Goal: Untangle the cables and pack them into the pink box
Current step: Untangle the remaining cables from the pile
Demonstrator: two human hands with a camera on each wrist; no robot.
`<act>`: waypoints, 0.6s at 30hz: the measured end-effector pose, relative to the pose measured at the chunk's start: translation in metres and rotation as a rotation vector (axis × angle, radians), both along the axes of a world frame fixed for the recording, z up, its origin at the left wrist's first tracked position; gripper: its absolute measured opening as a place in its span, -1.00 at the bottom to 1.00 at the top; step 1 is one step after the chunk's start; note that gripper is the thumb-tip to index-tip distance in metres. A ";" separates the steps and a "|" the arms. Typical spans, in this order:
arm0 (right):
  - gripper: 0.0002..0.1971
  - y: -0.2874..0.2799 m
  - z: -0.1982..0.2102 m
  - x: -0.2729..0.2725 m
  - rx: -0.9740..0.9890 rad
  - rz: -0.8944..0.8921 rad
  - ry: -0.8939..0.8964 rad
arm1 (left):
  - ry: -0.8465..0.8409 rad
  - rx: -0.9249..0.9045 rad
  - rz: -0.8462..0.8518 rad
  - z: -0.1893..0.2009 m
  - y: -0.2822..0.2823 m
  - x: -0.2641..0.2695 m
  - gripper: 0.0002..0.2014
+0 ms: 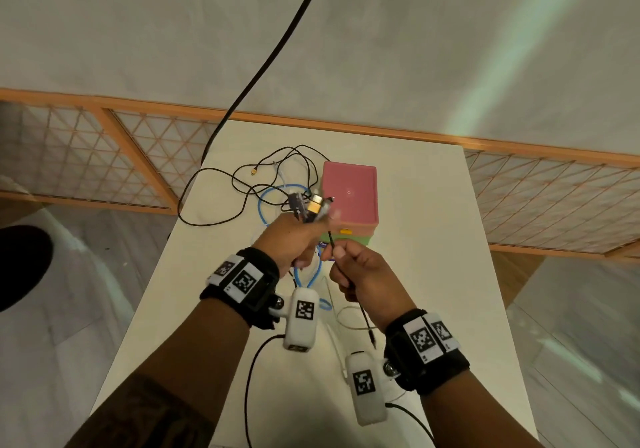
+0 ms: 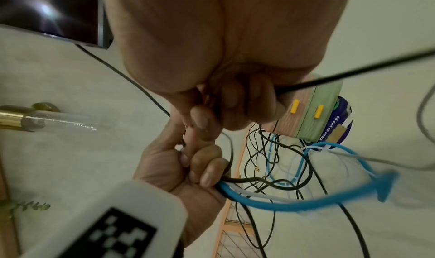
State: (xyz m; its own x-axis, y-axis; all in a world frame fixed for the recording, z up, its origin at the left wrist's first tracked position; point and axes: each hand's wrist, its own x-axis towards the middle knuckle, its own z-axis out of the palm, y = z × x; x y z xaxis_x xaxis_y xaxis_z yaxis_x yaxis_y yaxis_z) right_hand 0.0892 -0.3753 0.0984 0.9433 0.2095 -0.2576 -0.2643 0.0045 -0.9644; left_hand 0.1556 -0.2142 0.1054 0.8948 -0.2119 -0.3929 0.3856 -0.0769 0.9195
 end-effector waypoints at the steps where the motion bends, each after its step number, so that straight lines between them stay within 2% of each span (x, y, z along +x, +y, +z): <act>1: -0.72 0.002 -0.002 0.000 -0.003 -0.001 -0.017 | -0.007 0.006 -0.072 0.001 -0.003 -0.003 -0.48; 3: -0.74 0.006 -0.005 0.000 0.010 -0.003 -0.020 | -0.058 0.055 -0.033 0.000 -0.008 -0.005 -0.52; 6: -0.73 0.008 -0.007 -0.003 0.039 0.001 0.037 | -0.149 0.104 0.197 -0.002 -0.007 0.006 -0.61; 8: -0.72 0.007 -0.008 -0.006 0.070 -0.002 0.065 | -0.188 0.095 0.268 -0.002 0.000 0.013 -0.49; 10: -0.73 0.006 -0.008 -0.008 0.080 -0.001 0.093 | -0.249 0.156 0.262 -0.003 0.003 0.016 -0.34; 11: -0.74 0.008 -0.008 -0.009 0.061 0.010 0.095 | -0.283 0.182 0.254 -0.002 0.002 0.016 -0.32; 15: -0.73 0.008 -0.013 -0.006 -0.158 0.110 0.012 | -0.329 0.219 0.259 -0.006 -0.002 0.014 -0.54; 18: -0.66 -0.001 -0.019 -0.001 -0.231 0.148 0.050 | -0.323 0.185 0.282 -0.004 -0.003 0.011 -0.62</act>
